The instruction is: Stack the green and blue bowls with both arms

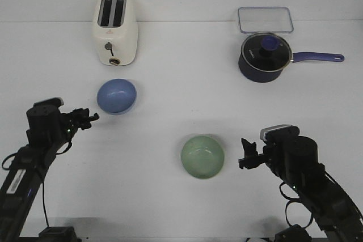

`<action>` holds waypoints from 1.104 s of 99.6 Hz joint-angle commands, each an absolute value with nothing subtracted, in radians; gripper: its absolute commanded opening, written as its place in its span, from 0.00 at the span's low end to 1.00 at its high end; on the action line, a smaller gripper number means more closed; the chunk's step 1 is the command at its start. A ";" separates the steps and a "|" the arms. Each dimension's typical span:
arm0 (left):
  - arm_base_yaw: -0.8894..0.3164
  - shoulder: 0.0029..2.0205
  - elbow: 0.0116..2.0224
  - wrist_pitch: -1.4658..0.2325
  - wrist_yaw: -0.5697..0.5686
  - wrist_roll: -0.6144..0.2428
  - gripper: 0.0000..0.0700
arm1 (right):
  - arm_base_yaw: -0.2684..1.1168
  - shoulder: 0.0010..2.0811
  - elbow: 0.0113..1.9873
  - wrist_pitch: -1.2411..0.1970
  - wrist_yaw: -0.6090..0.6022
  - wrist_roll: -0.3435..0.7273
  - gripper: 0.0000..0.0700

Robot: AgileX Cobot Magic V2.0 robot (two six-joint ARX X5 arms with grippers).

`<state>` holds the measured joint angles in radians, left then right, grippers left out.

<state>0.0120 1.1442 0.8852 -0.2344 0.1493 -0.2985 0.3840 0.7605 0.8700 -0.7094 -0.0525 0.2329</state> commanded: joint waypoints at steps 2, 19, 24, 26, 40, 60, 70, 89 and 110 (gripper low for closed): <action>0.014 1.246 0.963 -0.245 0.173 -0.262 0.50 | 0.387 0.767 0.882 -0.704 -0.052 0.236 0.60; 0.014 1.418 1.101 -0.316 0.185 -0.241 0.67 | 0.387 0.767 0.882 -0.704 -0.052 0.237 0.60; 0.014 1.455 1.132 -0.331 0.191 -0.236 0.67 | 0.387 0.767 0.882 -0.704 -0.052 0.237 0.60; 0.014 1.471 1.145 -0.336 0.195 -0.233 0.67 | 0.387 0.767 0.882 -0.703 -0.052 0.237 0.60; 0.014 1.571 1.222 -0.361 0.205 -0.223 0.67 | 0.387 0.767 0.882 -0.703 -0.052 0.237 0.60; 0.014 1.667 1.267 -0.364 0.204 -0.221 0.66 | 0.387 0.767 0.882 -0.703 -0.052 0.237 0.60; 0.014 1.704 1.267 -0.367 0.204 -0.221 0.66 | 0.387 0.767 0.882 -0.703 -0.052 0.237 0.60; 0.011 1.729 1.267 -0.372 0.207 -0.208 0.20 | 0.387 0.767 0.882 -0.703 -0.052 0.237 0.60; 0.010 1.720 1.268 -0.373 0.281 -0.187 0.02 | 0.387 0.767 0.882 -0.703 -0.052 0.238 0.59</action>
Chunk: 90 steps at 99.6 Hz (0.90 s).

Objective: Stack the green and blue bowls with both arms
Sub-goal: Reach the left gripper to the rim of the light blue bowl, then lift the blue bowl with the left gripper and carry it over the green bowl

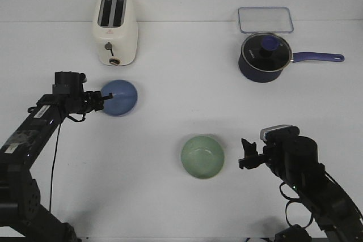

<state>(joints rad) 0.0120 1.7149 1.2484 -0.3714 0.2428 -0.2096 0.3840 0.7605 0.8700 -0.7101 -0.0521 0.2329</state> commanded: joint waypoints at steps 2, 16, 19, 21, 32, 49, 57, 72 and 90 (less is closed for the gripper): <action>0.010 1.718 1.269 -0.374 0.296 -0.187 0.02 | 0.387 0.767 0.882 -0.703 -0.052 0.238 0.59; -0.006 1.666 1.269 -0.371 0.354 -0.174 0.02 | 0.387 0.767 0.882 -0.703 -0.052 0.238 0.59; -0.012 1.650 1.269 -0.374 0.361 -0.165 0.02 | 0.387 0.767 0.882 -0.704 -0.052 0.239 0.59; -0.017 1.638 1.269 -0.374 0.369 -0.161 0.02 | 0.387 0.767 0.882 -0.703 -0.052 0.239 0.59; -0.049 1.572 1.269 -0.381 0.429 -0.146 0.02 | 0.387 0.767 0.882 -0.703 -0.052 0.239 0.59; -0.125 1.496 1.269 -0.413 0.546 -0.140 0.02 | 0.387 0.767 0.882 -0.704 -0.052 0.239 0.59; -0.185 1.480 1.269 -0.432 0.585 -0.121 0.02 | 0.387 0.767 0.882 -0.704 -0.052 0.239 0.59; -0.326 1.477 1.269 -0.466 0.579 -0.069 0.02 | 0.387 0.767 0.882 -0.704 -0.052 0.243 0.59; -0.507 1.484 1.269 -0.470 0.485 -0.018 0.02 | 0.387 0.767 0.882 -0.704 -0.052 0.246 0.59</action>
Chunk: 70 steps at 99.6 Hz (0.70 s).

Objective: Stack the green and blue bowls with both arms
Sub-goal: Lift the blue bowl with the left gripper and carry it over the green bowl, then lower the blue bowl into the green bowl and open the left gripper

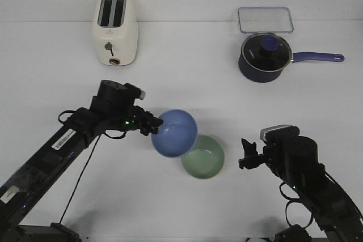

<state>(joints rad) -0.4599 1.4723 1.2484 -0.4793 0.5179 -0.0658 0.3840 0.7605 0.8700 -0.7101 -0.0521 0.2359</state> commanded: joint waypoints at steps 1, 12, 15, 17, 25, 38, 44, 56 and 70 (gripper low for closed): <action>-0.516 1.485 1.269 -0.470 0.476 -0.016 0.02 | 0.387 0.767 0.882 -0.704 -0.052 0.246 0.59; -0.599 1.498 1.269 -0.467 0.407 -0.010 0.02 | 0.387 0.767 0.882 -0.704 -0.052 0.246 0.59; -0.617 1.504 1.269 -0.463 0.408 -0.006 0.02 | 0.387 0.767 0.882 -0.704 -0.052 0.246 0.59; -0.629 1.507 1.269 -0.461 0.407 -0.003 0.02 | 0.387 0.767 0.882 -0.704 -0.052 0.245 0.59; -0.673 1.523 1.269 -0.446 0.381 0.001 0.02 | 0.387 0.767 0.882 -0.704 -0.052 0.246 0.59; -0.727 1.562 1.269 -0.421 0.315 0.000 0.02 | 0.387 0.767 0.882 -0.704 -0.052 0.246 0.59; -0.743 1.584 1.269 -0.410 0.313 0.000 0.02 | 0.387 0.767 0.882 -0.704 -0.052 0.246 0.59; -0.767 1.621 1.269 -0.373 0.276 -0.015 0.02 | 0.387 0.767 0.882 -0.704 -0.052 0.246 0.59; -0.774 1.636 1.269 -0.341 0.277 -0.019 0.08 | 0.387 0.767 0.882 -0.704 -0.052 0.246 0.59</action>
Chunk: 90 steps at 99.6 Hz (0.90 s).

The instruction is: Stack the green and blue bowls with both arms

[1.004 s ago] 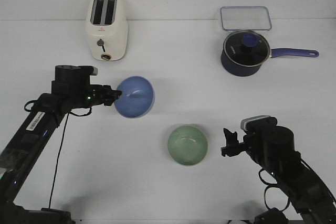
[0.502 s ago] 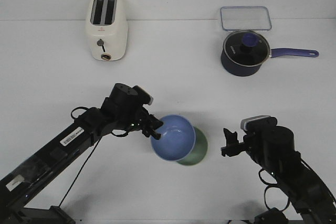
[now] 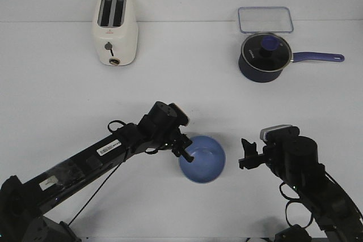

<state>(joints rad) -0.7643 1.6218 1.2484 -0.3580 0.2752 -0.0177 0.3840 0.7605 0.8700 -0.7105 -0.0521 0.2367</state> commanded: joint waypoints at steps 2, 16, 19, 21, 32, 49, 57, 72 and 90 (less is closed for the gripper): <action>-0.774 1.636 1.269 -0.339 0.277 -0.019 0.14 | 0.387 0.767 0.882 -0.704 -0.052 0.246 0.59; -0.772 1.624 1.269 -0.326 0.277 -0.020 0.58 | 0.386 0.767 0.882 -0.704 -0.051 0.245 0.59; -0.770 1.618 1.270 -0.326 0.277 -0.020 0.60 | 0.387 0.767 0.882 -0.704 -0.051 0.245 0.59; -0.766 1.612 1.271 -0.326 0.277 -0.020 0.60 | 0.386 0.767 0.882 -0.704 -0.050 0.245 0.59; -0.720 1.517 1.280 -0.332 0.220 -0.019 0.60 | 0.385 0.767 0.882 -0.695 0.010 0.217 0.59; -0.614 1.351 1.282 -0.344 0.009 -0.017 0.56 | 0.384 0.761 0.882 -0.673 0.103 0.149 0.39; -0.540 1.274 1.282 -0.366 -0.075 -0.011 0.34 | 0.384 0.748 0.881 -0.655 0.152 0.121 0.16; -0.369 1.149 1.264 -0.459 -0.090 -0.007 0.02 | 0.375 0.659 0.820 -0.543 0.192 0.107 0.00; -0.209 0.917 1.032 -0.343 -0.090 -0.007 0.02 | 0.351 0.427 0.622 -0.396 0.196 0.025 0.00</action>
<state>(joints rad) -0.2329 0.9874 1.1130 -0.4068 -0.0910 -0.0162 0.3561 0.5022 0.6849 -0.4385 0.1883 0.0811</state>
